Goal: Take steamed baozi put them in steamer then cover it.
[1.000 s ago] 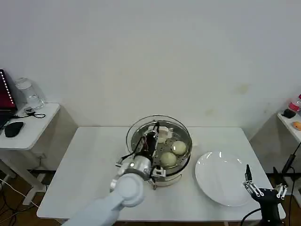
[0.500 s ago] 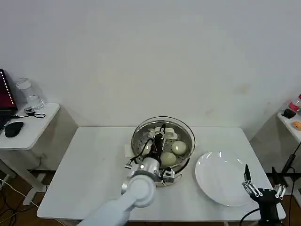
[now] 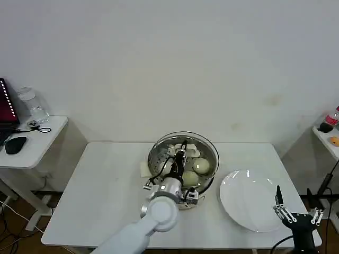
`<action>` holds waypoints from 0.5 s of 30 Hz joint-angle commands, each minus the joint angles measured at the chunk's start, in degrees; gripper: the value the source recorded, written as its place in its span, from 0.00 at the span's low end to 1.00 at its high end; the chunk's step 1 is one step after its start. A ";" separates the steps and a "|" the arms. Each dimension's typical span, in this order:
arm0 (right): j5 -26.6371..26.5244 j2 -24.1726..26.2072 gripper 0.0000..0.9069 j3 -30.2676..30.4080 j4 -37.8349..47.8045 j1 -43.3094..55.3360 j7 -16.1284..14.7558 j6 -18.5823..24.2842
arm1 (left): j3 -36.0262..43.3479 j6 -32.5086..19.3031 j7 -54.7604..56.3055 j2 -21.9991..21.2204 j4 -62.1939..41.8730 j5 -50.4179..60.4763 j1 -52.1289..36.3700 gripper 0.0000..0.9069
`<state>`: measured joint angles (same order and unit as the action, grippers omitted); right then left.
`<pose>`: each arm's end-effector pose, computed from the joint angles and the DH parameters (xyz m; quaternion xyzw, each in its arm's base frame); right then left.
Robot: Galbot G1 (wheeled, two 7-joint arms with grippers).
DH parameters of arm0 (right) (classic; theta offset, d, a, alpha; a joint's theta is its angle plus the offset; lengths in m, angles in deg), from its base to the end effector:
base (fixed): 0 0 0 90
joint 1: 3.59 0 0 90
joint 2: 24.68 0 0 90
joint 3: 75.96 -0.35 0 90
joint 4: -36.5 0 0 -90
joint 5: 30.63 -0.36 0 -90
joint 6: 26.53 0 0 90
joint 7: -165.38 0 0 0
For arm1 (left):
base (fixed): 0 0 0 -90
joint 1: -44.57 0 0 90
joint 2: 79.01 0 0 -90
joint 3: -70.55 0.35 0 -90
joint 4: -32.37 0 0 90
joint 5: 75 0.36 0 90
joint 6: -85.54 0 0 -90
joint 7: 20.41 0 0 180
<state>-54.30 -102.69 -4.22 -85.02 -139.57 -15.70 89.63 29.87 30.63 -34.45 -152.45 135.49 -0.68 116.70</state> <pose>0.1031 -0.1277 -0.3057 0.0735 0.9882 0.0050 0.1342 0.3197 -0.1784 -0.2467 0.0940 0.6973 0.7032 0.1027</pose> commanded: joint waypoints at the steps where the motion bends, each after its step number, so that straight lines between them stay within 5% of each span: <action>1: -0.39 0.21 1.00 -0.36 -0.30 -0.30 -0.04 0.11 | 0.32 0.03 0.33 -0.56 -1.26 0.41 0.09 0.00; 15: -0.32 -0.06 1.00 -0.24 -0.50 -0.71 -0.18 0.49 | -0.13 0.00 0.85 0.07 -2.41 0.31 0.41 0.00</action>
<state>-54.57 -102.75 -4.47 -85.33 -140.16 -15.83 90.05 29.91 30.62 -33.94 -152.38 133.61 -0.40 116.98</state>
